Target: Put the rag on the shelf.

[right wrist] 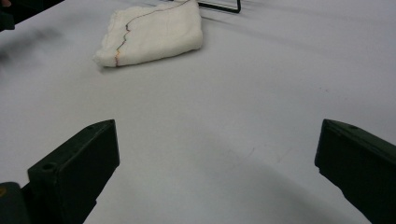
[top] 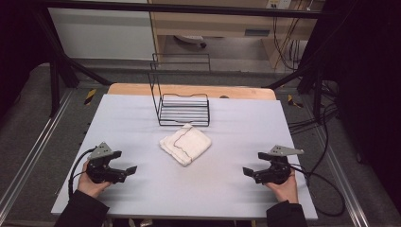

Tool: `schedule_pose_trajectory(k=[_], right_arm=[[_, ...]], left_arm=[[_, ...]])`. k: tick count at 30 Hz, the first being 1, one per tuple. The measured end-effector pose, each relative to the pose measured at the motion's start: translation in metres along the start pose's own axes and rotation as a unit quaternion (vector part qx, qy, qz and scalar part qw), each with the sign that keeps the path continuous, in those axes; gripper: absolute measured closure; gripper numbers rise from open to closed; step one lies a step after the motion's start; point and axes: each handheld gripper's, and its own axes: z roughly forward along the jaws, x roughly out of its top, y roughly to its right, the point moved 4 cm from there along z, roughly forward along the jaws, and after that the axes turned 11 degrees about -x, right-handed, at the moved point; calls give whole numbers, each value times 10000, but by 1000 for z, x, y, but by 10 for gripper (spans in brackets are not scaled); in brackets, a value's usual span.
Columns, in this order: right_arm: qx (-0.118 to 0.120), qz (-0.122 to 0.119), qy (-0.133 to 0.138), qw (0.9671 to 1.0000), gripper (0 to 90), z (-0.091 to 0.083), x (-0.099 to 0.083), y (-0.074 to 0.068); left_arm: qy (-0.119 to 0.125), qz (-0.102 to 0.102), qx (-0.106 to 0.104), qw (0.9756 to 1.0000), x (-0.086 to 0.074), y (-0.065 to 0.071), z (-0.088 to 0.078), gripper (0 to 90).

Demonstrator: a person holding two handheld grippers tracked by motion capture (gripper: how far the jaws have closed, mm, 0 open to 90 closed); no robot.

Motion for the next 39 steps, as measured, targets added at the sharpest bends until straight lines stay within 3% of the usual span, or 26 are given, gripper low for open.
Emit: schedule_pose_trajectory(k=[7, 16, 24, 28, 33, 39], right_arm=[[-34, 88, 13, 10000, 6, 1, 0, -2], [-23, -39, -42, 10000, 6, 11, 5, -16], [38, -192, -174, 9997, 8, 26, 9, -39], [123, -264, -158, 9994, 9, 34, 16, -52], [119, -417, -13, 9991, 22, 44, 31, -73], [72, -627, -35, 9980, 26, 53, 41, -90]], left_arm=[[24, -21, -2, 10000, -1, 1, 0, 72], [15, 21, 6, 10000, -2, 1, -1, 74], [-17, 4, 17, 10000, -2, 0, 0, 73], [-4, -34, 37, 10000, -3, -1, -1, 74], [11, -30, 56, 10000, -2, -1, -1, 74], [19, -66, 77, 9999, -3, -2, -2, 74]])
